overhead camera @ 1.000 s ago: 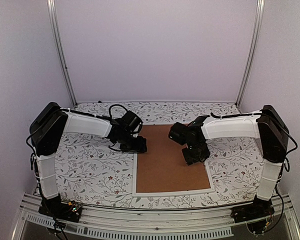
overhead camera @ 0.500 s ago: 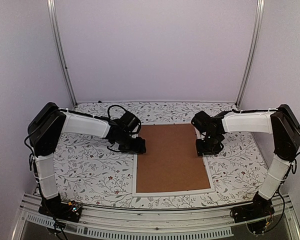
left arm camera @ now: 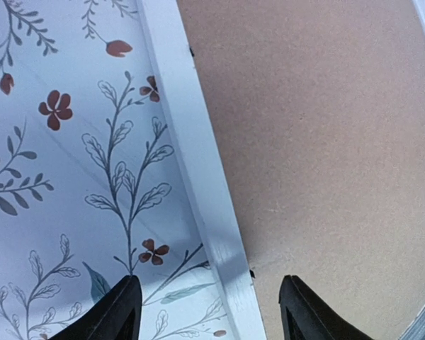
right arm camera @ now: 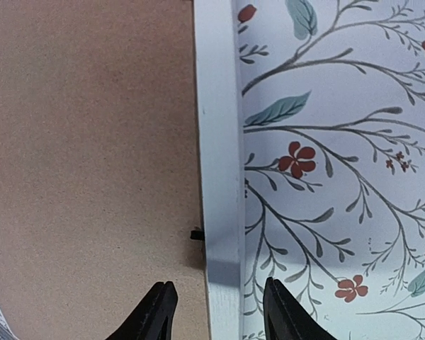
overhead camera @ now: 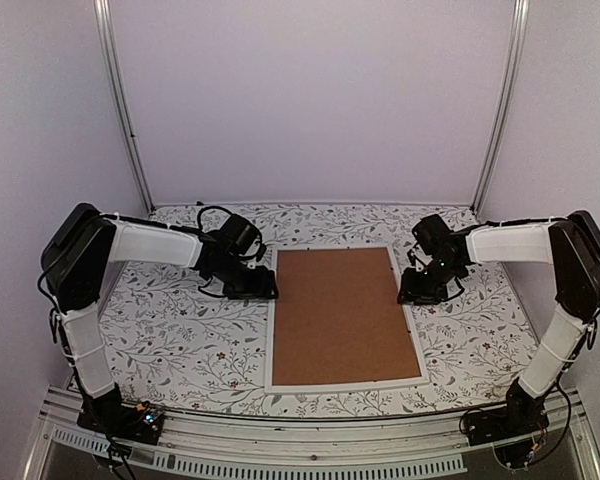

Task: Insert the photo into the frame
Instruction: Move the frame body to the center of the board, then press the fastener onto the backboard.

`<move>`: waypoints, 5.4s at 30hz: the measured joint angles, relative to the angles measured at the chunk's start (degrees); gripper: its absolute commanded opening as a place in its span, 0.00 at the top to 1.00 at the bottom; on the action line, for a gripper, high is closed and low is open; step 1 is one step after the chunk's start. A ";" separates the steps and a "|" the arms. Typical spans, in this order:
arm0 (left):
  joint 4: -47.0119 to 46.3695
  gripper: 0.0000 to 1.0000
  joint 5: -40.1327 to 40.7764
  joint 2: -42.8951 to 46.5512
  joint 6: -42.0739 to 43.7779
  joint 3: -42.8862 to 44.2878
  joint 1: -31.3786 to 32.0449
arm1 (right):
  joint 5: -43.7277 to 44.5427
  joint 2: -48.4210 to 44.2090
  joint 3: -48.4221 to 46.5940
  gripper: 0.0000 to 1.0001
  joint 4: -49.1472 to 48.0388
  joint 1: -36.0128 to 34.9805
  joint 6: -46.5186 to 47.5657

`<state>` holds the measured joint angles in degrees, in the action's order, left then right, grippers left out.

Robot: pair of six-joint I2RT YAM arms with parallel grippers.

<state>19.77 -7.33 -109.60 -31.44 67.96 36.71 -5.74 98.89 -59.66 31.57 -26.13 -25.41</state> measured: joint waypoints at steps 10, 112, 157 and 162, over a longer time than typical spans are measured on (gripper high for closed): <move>3.30 0.37 -0.90 -0.13 1.90 1.57 -2.58 | -4.07 2.27 0.79 0.68 -3.32 0.87 1.49; 11.47 0.36 21.14 -13.90 6.54 22.10 -3.93 | -6.36 1.03 5.60 0.81 -11.54 -4.20 -6.49; 12.15 0.36 27.19 -16.46 2.84 24.37 -1.49 | -6.38 0.98 5.68 0.81 -11.65 -4.20 -6.49; 12.07 0.36 29.33 -16.70 2.75 24.41 -0.72 | -6.38 1.01 5.68 0.81 -11.67 -4.20 -6.51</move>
<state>31.83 22.00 -126.30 -28.69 92.38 35.99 -12.12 99.90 -53.98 19.90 -30.33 -31.92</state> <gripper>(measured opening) 0.639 0.192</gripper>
